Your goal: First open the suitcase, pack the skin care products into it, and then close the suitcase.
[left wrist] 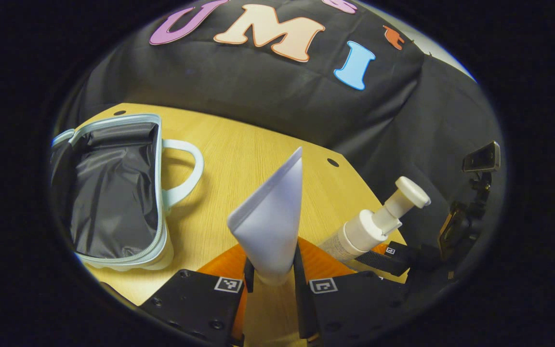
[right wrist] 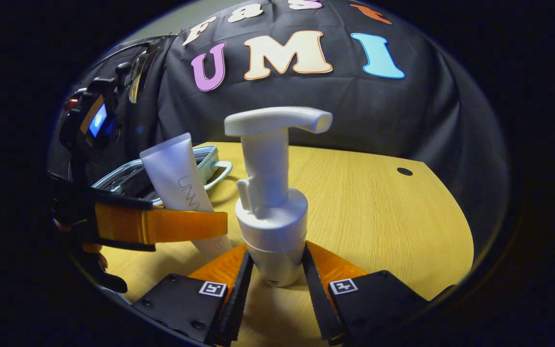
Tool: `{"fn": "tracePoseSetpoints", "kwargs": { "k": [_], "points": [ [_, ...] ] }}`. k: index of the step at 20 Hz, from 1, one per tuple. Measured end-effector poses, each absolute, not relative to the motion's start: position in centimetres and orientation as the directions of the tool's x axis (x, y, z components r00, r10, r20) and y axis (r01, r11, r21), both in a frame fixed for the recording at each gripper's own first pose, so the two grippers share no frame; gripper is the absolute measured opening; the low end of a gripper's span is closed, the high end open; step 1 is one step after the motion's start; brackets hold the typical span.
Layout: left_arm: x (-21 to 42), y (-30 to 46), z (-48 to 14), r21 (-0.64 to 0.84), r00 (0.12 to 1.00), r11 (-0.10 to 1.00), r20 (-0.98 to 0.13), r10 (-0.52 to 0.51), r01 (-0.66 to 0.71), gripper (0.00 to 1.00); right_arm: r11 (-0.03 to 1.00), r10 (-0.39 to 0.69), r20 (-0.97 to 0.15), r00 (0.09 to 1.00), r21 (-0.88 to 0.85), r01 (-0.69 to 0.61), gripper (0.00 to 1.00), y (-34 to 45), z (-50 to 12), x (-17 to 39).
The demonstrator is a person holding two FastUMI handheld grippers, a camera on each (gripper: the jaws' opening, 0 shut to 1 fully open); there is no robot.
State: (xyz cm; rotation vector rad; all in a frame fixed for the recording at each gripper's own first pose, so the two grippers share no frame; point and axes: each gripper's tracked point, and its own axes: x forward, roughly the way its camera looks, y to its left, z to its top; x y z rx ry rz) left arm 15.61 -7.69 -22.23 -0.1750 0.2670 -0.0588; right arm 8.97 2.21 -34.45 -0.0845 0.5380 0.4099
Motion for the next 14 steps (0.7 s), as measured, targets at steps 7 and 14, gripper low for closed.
{"fn": "tracePoseSetpoints", "kwargs": {
  "k": [7, 14],
  "points": [
    [11.5, -3.1, -13.4, -0.160, 0.978, 0.987, -0.205, -0.038, 0.004, 0.39, 0.941, 0.297, -0.545, 0.784, 0.027, -0.338, 0.61, 1.2, -34.4, 8.8],
    [6.9, 9.2, -11.6, -0.147, 0.927, 0.977, -0.365, 0.089, -0.152, 0.39, 0.953, 0.253, -0.551, 0.795, -0.001, -0.304, 0.61, 1.7, -30.8, 8.1]
  ]
}}
